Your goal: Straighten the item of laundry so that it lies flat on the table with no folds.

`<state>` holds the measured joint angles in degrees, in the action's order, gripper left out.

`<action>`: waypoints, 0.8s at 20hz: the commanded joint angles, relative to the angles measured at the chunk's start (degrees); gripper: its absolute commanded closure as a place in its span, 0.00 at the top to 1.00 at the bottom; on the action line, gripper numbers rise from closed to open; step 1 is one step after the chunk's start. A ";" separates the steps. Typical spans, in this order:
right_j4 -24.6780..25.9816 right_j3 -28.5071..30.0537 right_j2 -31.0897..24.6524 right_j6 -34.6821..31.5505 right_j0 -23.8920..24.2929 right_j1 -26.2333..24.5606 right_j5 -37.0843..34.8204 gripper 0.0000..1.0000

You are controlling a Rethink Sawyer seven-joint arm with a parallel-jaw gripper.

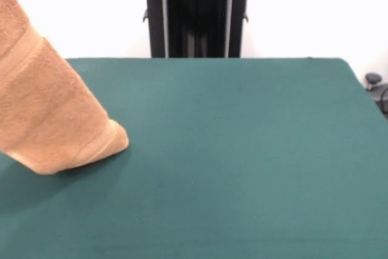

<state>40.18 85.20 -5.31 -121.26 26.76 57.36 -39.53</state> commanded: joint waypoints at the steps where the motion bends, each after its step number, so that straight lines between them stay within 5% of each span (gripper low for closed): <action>1: 2.96 3.06 -5.84 16.62 -1.40 0.26 -0.35 0.00; 7: 3.92 4.93 -1.28 8.47 -5.49 0.87 -5.68 0.00; 12: -7.56 6.51 3.23 -4.94 -6.84 -3.84 -24.89 0.00; 16: -13.95 8.04 4.89 -10.89 -8.09 -4.85 -29.09 0.00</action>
<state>33.68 85.41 -2.34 -121.26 21.99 56.75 -54.94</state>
